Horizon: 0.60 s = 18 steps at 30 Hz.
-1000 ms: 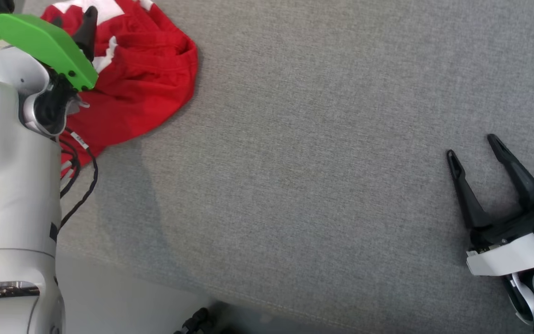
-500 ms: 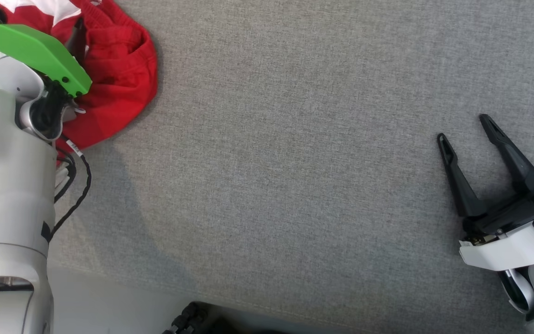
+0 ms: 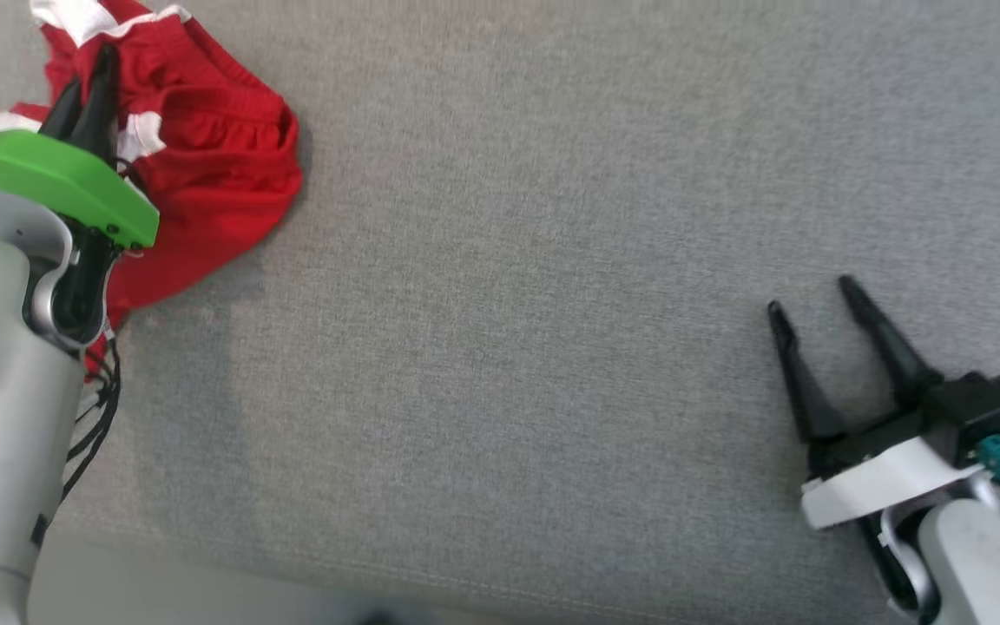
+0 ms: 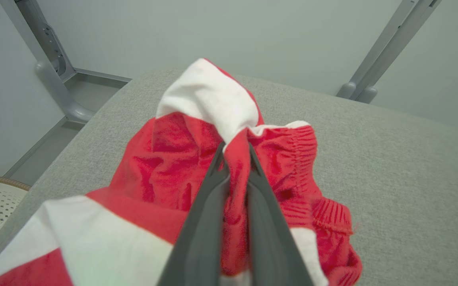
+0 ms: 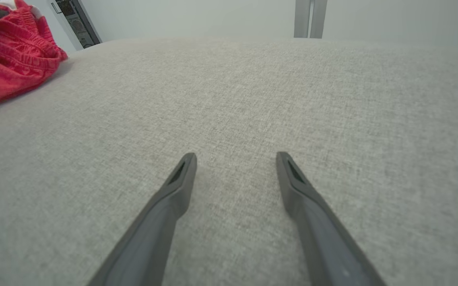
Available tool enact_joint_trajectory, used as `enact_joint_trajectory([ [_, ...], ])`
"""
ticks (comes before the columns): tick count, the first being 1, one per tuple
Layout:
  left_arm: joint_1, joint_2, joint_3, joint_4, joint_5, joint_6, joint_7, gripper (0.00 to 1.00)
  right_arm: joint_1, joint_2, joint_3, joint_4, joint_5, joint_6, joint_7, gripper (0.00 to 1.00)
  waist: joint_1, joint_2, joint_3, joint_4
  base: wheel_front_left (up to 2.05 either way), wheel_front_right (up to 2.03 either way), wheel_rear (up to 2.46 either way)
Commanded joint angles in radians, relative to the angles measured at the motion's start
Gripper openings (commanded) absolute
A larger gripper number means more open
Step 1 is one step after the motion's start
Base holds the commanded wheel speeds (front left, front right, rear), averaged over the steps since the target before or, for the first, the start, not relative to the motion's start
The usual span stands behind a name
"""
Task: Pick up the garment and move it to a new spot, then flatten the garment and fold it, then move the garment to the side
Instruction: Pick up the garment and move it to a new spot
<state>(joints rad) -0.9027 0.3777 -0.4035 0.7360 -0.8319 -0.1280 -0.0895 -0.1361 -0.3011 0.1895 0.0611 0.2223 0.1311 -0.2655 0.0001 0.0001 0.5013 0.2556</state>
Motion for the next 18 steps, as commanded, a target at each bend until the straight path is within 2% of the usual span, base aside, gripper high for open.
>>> enact_joint_trajectory([
  [1,0.029,0.031,-0.024,-0.032,-0.017,-0.004,-0.009,0.00,0.024,0.017,0.010,0.014,0.007,-0.001,0.002,1.00,-0.0001,-0.0001,-0.132,-0.074,0.00,0.00,0.00],
  [4,0.083,0.096,-0.111,-0.136,-0.025,-0.004,-0.008,0.00,0.043,0.063,0.027,0.032,0.022,-0.001,0.001,1.00,-0.0001,-0.0001,-0.234,-0.135,0.00,0.00,0.00],
  [8,0.117,0.146,-0.169,-0.236,-0.036,-0.004,0.010,0.00,0.064,0.097,0.034,0.044,0.031,-0.001,0.001,1.00,-0.0001,-0.0001,-0.310,-0.207,0.00,0.00,0.00],
  [13,0.144,0.178,-0.208,-0.342,-0.045,-0.004,0.046,0.00,0.086,0.129,0.038,0.045,0.035,-0.001,0.001,1.00,-0.0001,-0.0001,-0.368,-0.306,0.00,0.00,0.00],
  [18,0.161,0.177,-0.248,-0.436,-0.030,0.000,0.081,0.00,0.093,0.148,0.043,0.045,0.037,-0.001,0.001,1.00,-0.0001,-0.0001,-0.395,-0.412,0.00,0.00,0.00],
])
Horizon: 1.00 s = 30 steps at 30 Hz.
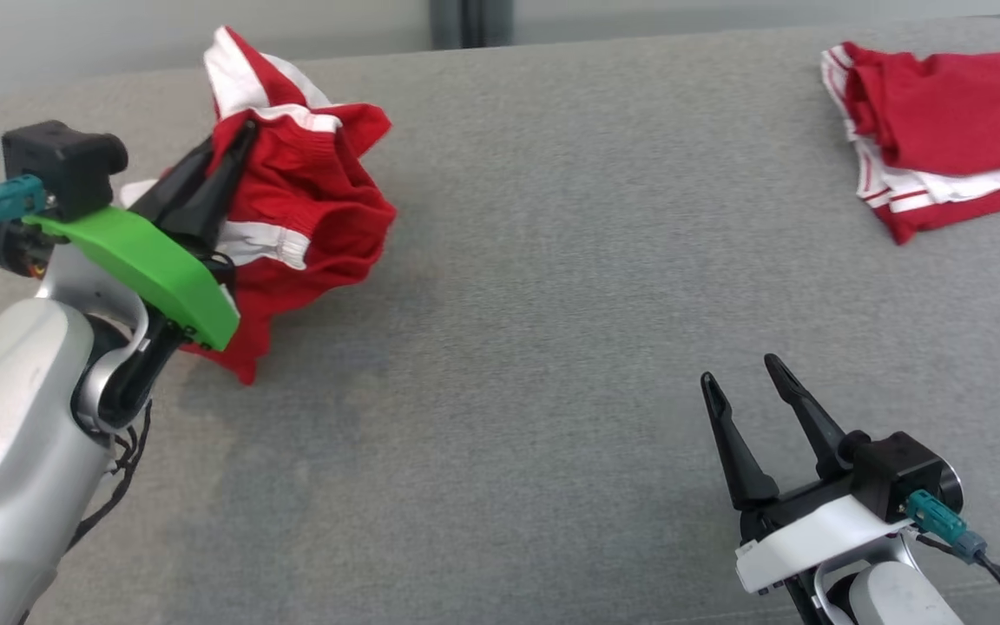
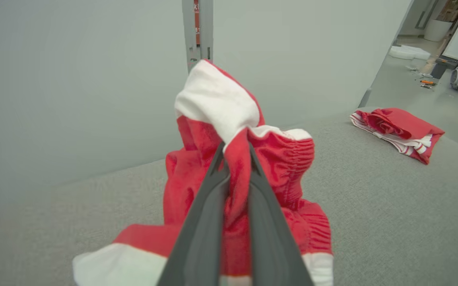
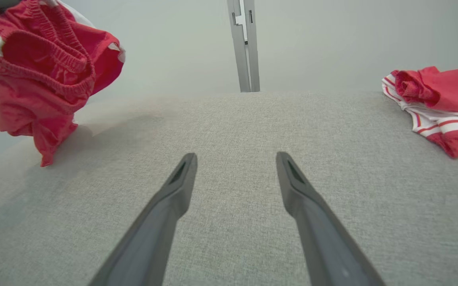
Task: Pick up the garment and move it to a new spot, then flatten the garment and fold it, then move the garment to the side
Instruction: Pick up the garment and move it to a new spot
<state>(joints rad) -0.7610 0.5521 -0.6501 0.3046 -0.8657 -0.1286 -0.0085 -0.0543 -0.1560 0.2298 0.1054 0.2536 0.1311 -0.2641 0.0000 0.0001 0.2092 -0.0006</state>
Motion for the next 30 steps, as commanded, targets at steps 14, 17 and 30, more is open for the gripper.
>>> enact_joint_trajectory([
  [14,-0.035,-0.148,-0.139,-0.037,0.065,0.006,0.033,0.00,-0.018,0.038,-0.023,-0.027,0.005,-0.001,0.000,1.00,0.0000,-0.0001,-0.017,-0.343,0.00,0.00,0.00],
  [17,-0.032,-0.188,-0.182,0.030,0.095,0.004,0.012,0.00,-0.033,0.050,-0.023,-0.035,0.002,-0.001,0.000,1.00,0.0000,-0.0001,0.039,-0.350,0.00,0.00,0.00],
  [30,-0.038,-0.311,-0.263,0.285,0.192,0.022,-0.214,1.00,-0.064,0.061,-0.053,-0.040,-0.020,-0.001,0.000,1.00,0.0000,-0.0001,0.106,-0.292,0.00,0.00,0.00],
])
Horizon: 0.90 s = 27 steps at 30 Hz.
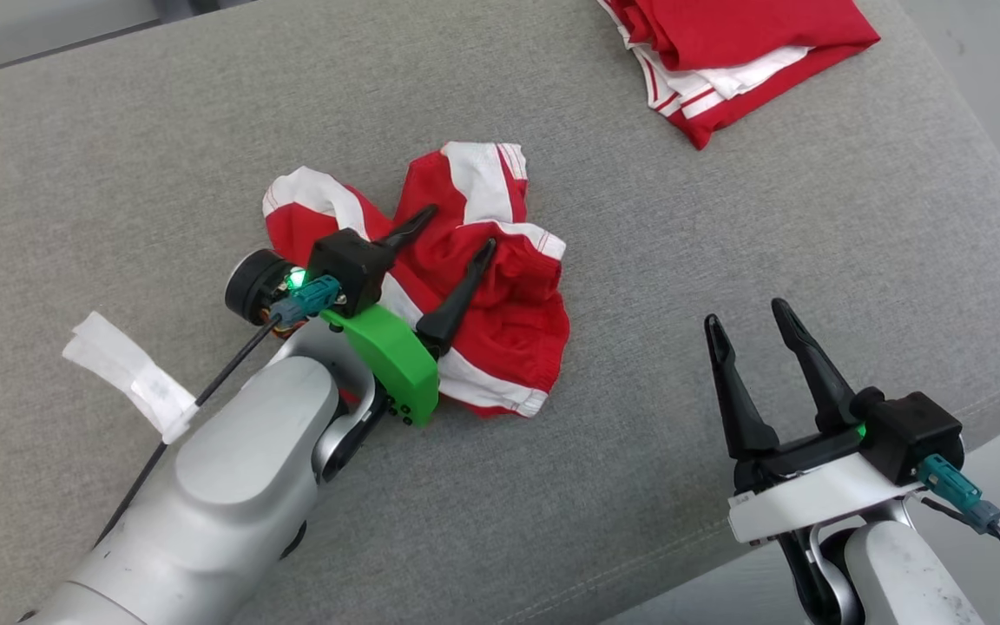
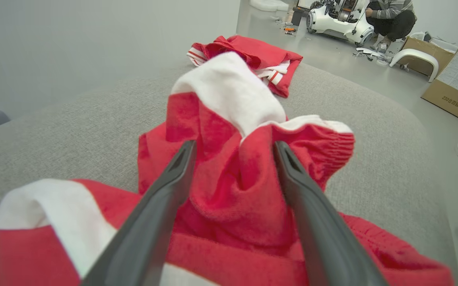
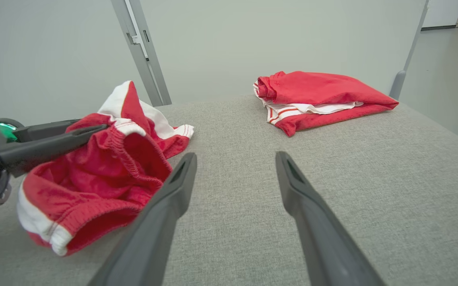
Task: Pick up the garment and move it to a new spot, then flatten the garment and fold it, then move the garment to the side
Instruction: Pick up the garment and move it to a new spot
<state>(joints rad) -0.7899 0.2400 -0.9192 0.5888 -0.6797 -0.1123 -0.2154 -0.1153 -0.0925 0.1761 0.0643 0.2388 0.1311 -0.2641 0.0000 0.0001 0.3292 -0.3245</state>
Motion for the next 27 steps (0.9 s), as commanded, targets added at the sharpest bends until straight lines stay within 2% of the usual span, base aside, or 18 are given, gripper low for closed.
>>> enact_joint_trajectory([
  [1,0.001,-0.003,0.013,-0.001,0.012,0.016,-0.022,1.00,0.002,-0.005,0.002,0.004,-0.005,-0.001,0.000,1.00,0.0000,-0.0001,-0.030,0.045,0.00,0.00,0.00],
  [5,0.090,0.003,0.070,-0.062,0.036,0.070,-0.050,1.00,0.031,-0.016,0.011,0.018,0.001,-0.001,0.000,1.00,0.0000,-0.0001,-0.115,0.114,0.00,0.00,0.00],
  [11,0.321,0.032,0.259,-0.298,0.117,0.186,-0.049,1.00,0.070,-0.028,0.017,0.027,0.012,-0.001,0.000,1.00,0.0000,-0.0001,-0.212,0.205,0.00,0.00,0.00],
  [16,0.571,0.007,0.454,-0.485,0.194,0.246,-0.049,1.00,0.104,-0.038,0.019,0.036,0.015,-0.001,0.000,1.00,0.0000,-0.0001,-0.277,0.277,0.00,0.00,0.00],
  [21,0.757,-0.053,0.615,-0.593,0.295,0.238,-0.050,1.00,0.131,-0.041,0.023,0.041,0.019,-0.001,0.000,1.00,0.0000,-0.0001,-0.320,0.328,0.00,0.00,0.00],
  [27,0.926,-0.126,0.745,-0.659,0.449,0.196,-0.050,1.00,0.154,-0.036,0.021,0.048,0.024,-0.001,0.000,1.00,0.0000,-0.0001,-0.358,0.349,0.00,0.00,0.00],
])
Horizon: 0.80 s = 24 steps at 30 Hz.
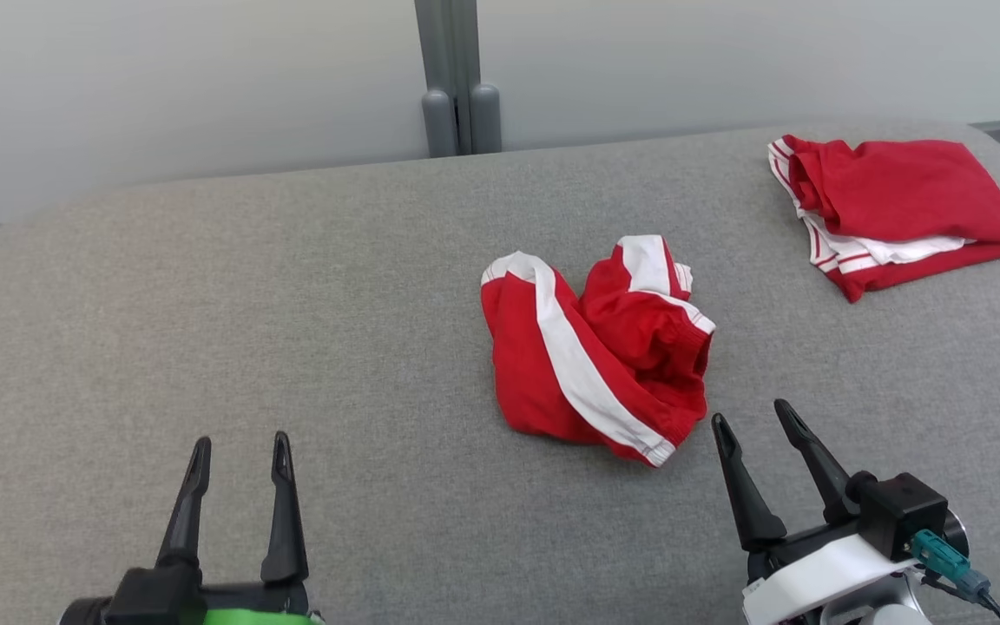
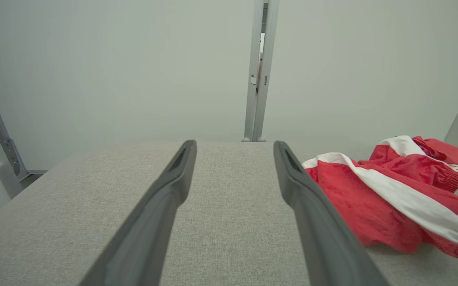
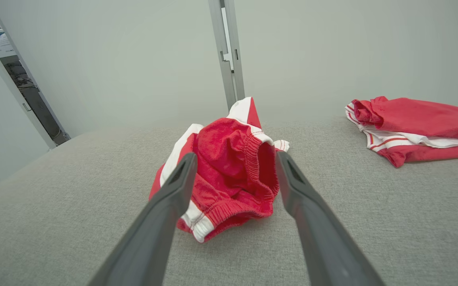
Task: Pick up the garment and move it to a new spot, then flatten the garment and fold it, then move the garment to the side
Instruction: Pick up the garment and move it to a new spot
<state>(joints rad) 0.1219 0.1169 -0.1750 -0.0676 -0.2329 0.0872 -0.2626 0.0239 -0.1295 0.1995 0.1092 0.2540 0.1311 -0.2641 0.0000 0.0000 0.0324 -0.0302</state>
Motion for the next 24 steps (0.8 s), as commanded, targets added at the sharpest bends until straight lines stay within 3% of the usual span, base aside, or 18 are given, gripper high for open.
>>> enact_joint_trajectory([
  [1,0.038,-0.016,0.017,-0.005,0.023,-0.010,-0.003,1.00,0.022,0.002,-0.004,0.004,0.011,-0.001,0.000,1.00,0.0000,0.0000,-0.070,0.056,0.00,0.00,0.00],
  [7,0.130,-0.059,0.084,-0.007,0.059,-0.026,-0.003,1.00,0.061,0.002,-0.022,0.008,0.019,-0.001,0.000,1.00,0.0000,0.0000,-0.100,0.057,0.00,0.00,0.00],
  [24,0.135,-0.066,0.091,0.015,0.094,-0.058,-0.003,1.00,0.090,0.006,-0.024,0.023,0.030,-0.001,0.000,1.00,0.0000,0.0000,-0.108,0.057,0.00,0.00,0.00],
])
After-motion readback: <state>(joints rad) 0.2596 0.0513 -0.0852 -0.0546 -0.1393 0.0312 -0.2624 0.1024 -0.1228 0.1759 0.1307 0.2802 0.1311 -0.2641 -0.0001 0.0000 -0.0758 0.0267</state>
